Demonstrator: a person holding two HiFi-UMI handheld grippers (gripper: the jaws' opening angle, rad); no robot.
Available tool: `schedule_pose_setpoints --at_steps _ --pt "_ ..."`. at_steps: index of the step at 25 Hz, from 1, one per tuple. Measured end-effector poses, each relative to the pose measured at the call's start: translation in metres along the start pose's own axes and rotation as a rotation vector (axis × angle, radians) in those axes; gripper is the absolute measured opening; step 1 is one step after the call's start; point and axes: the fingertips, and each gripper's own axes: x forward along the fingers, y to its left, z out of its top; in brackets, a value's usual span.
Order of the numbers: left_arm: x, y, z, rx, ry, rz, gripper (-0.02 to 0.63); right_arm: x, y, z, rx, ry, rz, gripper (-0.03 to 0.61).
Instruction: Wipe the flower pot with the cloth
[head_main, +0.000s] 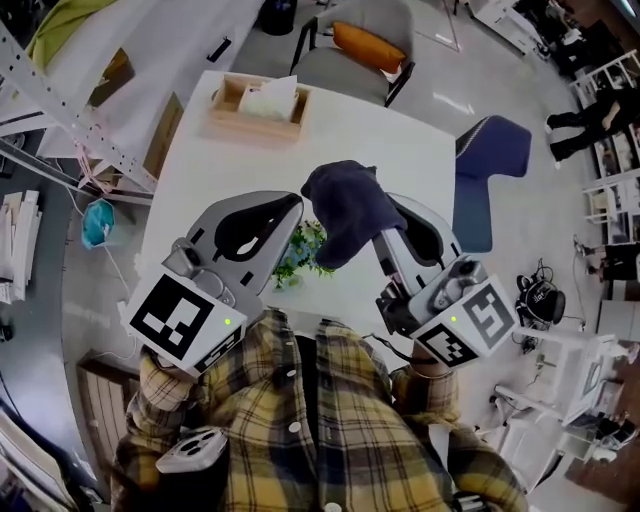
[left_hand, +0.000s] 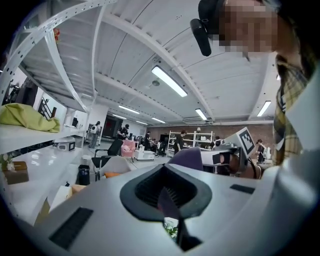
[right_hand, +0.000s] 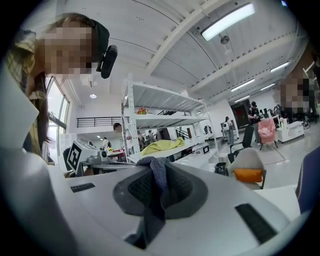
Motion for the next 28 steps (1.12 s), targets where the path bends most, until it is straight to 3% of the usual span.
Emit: schedule_pose_setpoints --at_steps 17,28 --pt "0.015 0.005 -0.002 -0.008 -0.015 0.029 0.009 -0.008 -0.004 -0.011 -0.013 0.031 0.013 0.015" --pt "0.024 0.013 -0.001 0.056 0.018 0.037 0.009 -0.003 -0.01 -0.011 -0.011 0.052 0.025 0.014"
